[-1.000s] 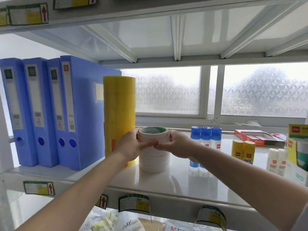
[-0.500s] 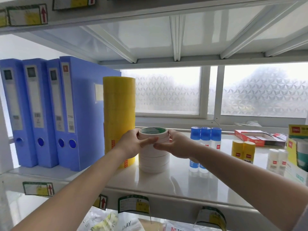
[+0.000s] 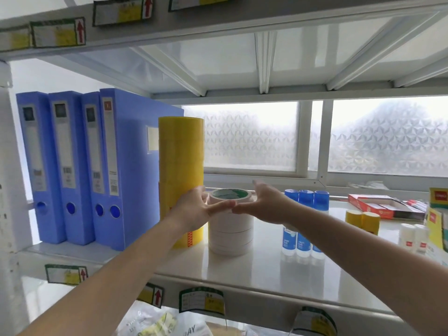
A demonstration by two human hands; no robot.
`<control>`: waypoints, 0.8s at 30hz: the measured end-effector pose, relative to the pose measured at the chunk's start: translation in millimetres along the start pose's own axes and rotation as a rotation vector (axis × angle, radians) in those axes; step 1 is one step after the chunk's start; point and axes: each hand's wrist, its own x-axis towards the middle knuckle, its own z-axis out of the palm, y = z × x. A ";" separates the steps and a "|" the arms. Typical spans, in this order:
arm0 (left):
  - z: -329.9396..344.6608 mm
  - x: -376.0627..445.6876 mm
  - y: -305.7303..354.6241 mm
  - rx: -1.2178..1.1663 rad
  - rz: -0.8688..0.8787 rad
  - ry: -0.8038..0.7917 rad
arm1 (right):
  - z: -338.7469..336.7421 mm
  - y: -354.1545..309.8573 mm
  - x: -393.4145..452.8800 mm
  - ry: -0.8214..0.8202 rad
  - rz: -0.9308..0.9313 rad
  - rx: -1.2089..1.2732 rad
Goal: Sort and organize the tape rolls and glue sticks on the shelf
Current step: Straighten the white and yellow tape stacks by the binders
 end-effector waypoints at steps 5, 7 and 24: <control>-47.6 -18.1 7.3 0.096 0.100 0.304 | -12.8 -33.2 23.9 0.073 -0.080 -0.069; -62.3 -21.3 4.7 0.130 0.128 0.461 | -9.1 -48.3 31.9 0.060 -0.070 -0.074; -36.5 18.5 -44.9 -0.045 -0.183 0.387 | 45.4 -87.1 82.0 -0.068 0.073 0.014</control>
